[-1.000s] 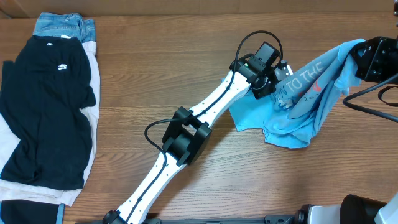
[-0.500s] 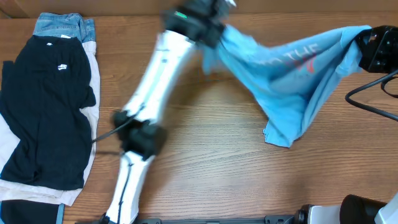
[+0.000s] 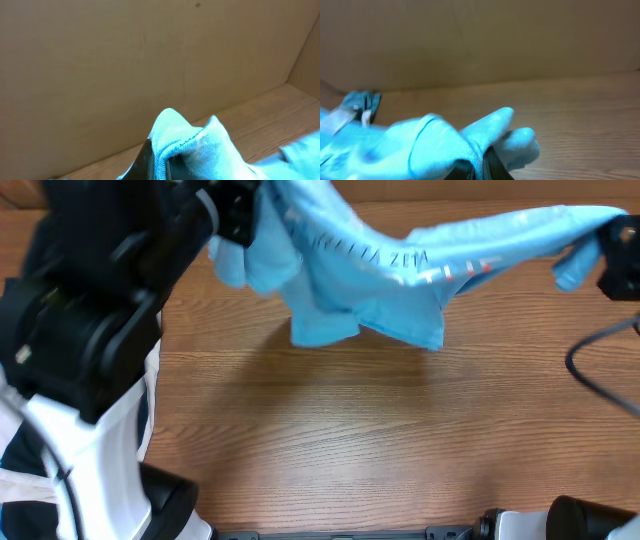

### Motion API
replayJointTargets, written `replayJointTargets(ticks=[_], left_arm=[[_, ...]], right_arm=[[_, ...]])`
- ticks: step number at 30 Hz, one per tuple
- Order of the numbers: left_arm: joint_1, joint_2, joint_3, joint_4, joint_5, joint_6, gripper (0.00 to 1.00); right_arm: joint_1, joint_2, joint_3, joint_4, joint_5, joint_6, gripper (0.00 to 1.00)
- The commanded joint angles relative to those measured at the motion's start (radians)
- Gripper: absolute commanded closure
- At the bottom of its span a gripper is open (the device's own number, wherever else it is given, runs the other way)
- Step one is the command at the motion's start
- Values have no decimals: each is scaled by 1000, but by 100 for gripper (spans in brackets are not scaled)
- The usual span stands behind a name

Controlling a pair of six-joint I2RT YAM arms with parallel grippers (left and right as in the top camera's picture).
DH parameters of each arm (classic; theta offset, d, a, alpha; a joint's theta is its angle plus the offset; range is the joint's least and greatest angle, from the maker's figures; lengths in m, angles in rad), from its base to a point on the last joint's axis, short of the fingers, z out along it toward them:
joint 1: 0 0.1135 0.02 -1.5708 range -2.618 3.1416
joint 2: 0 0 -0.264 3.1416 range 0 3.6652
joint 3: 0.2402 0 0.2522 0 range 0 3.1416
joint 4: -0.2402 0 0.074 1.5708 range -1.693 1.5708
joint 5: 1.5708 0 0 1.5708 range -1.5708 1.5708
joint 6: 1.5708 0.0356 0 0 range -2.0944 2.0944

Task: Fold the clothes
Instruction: 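Lift the t-shirt with both grippers and stretch it between them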

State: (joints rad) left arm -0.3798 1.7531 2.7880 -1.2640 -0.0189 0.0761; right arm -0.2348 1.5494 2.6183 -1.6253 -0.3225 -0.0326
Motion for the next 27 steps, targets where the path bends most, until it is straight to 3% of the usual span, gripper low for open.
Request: replayJointTargets(ticks=[1,16,27], left_arm=[[0,-76,-3,-26,-55,30,96],[0,-283,-3,-215,-129,32,96],[0,-51,-5,-273,-154,-11,96]], right_arm=[[-2,-74,108,-26,134,78,96],[-2,-224,146,-68,228,187,96],[-2,-122,-41,-68,208,186,96]])
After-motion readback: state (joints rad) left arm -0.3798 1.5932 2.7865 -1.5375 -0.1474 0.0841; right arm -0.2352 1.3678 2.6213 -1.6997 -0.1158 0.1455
